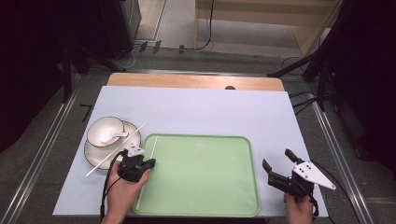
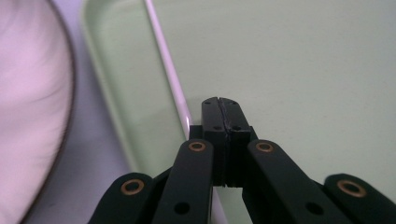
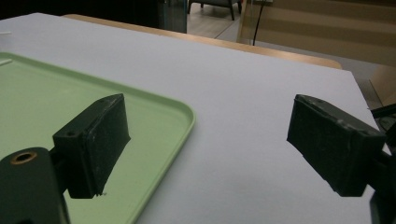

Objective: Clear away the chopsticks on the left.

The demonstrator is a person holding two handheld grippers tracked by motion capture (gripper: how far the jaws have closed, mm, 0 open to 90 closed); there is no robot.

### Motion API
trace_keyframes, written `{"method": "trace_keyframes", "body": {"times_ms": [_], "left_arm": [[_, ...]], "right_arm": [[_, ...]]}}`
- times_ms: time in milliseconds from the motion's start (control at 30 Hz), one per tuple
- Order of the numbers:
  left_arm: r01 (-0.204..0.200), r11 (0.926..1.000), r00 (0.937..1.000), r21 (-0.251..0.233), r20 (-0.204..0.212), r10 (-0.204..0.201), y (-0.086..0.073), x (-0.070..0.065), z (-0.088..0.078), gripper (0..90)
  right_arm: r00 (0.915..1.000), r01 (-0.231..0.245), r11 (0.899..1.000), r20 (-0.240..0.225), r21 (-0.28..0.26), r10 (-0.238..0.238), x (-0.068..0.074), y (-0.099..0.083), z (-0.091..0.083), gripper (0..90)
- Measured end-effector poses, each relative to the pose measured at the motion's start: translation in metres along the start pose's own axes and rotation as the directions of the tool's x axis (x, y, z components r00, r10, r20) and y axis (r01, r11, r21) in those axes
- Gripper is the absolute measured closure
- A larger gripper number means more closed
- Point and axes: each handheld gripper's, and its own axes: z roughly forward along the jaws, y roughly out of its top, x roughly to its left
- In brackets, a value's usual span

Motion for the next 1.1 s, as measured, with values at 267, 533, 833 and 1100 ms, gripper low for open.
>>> {"method": "trace_keyframes", "body": {"times_ms": [267,533,833,1100], "left_arm": [[-0.005,0.9999,1.0,-0.012,0.006,0.005,-0.003,0.002,-0.002,88.6],[-0.029,0.9995,0.9986,-0.009,0.045,0.03,-0.003,0.002,-0.002,77.4],[-0.062,0.9942,0.9877,-0.087,0.138,0.074,0.002,0.013,-0.031,55.3],[-0.037,0.9924,0.9981,-0.117,0.044,0.043,-0.003,0.049,-0.065,48.1]], "right_arm": [[1.0,0.002,1.0,-0.003,-0.001,-0.002,0.0,0.0,0.0,12.9],[1.0,0.002,1.0,-0.005,0.001,-0.002,0.001,0.0,0.001,12.9],[1.0,0.007,1.0,-0.007,0.002,-0.007,0.0,0.0,-0.001,12.9],[0.9999,0.009,1.0,-0.008,0.002,-0.009,-0.001,0.001,0.0,12.9]]}}
